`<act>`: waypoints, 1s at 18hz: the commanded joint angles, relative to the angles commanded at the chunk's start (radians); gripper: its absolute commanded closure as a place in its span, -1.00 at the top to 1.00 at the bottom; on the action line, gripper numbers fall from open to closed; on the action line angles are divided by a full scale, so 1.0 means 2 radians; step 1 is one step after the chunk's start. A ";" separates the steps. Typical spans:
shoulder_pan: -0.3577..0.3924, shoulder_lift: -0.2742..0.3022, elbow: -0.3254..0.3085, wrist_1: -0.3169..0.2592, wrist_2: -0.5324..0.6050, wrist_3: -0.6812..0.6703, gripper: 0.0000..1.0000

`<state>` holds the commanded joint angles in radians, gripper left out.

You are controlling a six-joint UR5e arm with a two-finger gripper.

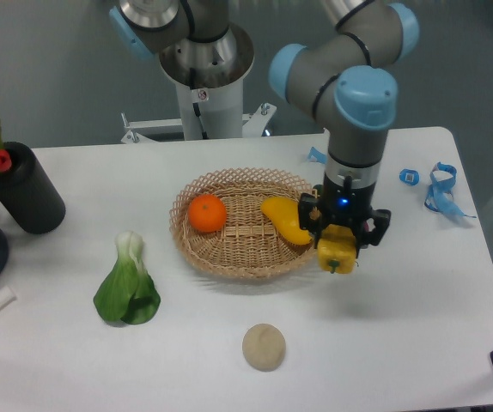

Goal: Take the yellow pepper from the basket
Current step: 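Lift the yellow bell pepper out of the basket and carry it aside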

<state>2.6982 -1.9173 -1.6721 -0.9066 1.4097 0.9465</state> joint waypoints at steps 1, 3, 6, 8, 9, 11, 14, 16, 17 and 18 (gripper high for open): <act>0.000 -0.005 0.007 -0.001 0.004 0.000 -0.04; 0.001 -0.013 0.020 -0.001 0.018 0.001 -0.10; 0.008 -0.025 0.035 -0.001 0.020 0.001 -0.21; 0.008 -0.034 0.040 0.002 0.020 0.018 -0.22; 0.013 -0.035 0.039 0.002 0.022 0.037 -0.22; 0.017 -0.038 0.038 0.002 0.039 0.094 -0.22; 0.036 -0.041 0.041 0.001 0.065 0.181 -0.22; 0.042 -0.045 0.047 0.001 0.065 0.217 -0.22; 0.044 -0.046 0.052 0.000 0.066 0.232 -0.22; 0.046 -0.048 0.055 -0.001 0.067 0.242 -0.22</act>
<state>2.7903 -2.0141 -1.5617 -0.9081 1.5432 1.4295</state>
